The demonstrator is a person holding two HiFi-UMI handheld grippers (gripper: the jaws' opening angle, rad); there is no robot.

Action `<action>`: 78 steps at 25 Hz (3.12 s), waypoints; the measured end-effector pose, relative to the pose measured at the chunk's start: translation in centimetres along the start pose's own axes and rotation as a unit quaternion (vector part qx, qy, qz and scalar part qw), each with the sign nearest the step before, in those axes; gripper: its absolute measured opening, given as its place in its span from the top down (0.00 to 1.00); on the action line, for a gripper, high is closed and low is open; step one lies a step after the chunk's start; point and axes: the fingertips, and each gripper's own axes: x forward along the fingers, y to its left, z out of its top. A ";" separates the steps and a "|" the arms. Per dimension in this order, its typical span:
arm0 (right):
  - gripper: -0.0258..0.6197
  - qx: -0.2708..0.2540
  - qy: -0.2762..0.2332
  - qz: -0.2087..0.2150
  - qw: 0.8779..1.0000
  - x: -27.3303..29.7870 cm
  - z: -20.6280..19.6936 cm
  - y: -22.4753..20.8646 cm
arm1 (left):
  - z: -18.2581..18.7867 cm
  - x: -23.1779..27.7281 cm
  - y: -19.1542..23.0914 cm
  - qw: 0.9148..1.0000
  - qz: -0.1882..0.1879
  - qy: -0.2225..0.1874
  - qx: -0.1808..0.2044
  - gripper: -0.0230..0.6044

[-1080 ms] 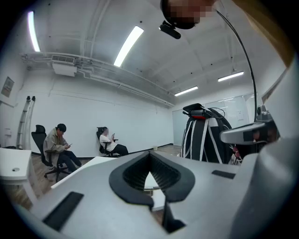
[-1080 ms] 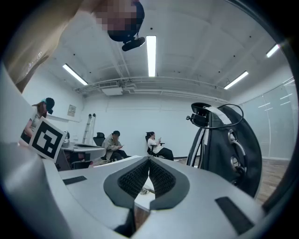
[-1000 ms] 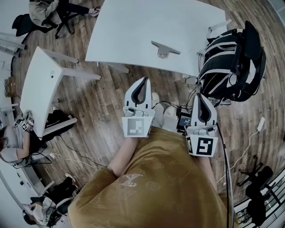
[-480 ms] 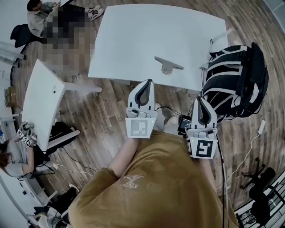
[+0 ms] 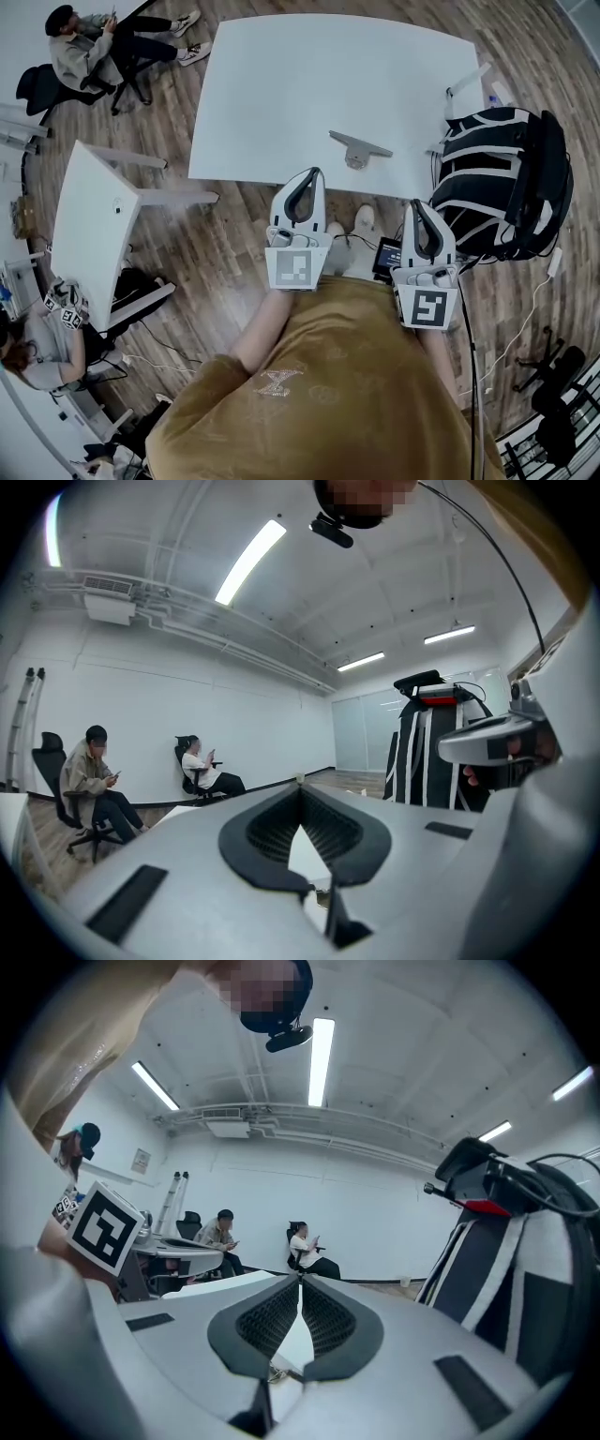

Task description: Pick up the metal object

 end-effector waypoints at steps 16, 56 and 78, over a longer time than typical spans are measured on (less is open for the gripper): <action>0.95 -0.010 0.000 0.014 1.000 6.9 -1.2 -5.2 | 0.9 7.9 -3.2 1.000 -0.021 -0.009 -0.004 0.95; 0.85 -0.209 0.304 0.114 0.922 15.4 -24.5 0.2 | -16.3 14.4 -1.1 0.976 -0.113 0.187 0.021 0.95; 0.85 -0.419 0.288 0.127 0.852 17.8 -26.2 1.5 | -17.7 14.8 -0.3 0.970 -0.118 0.211 0.009 0.95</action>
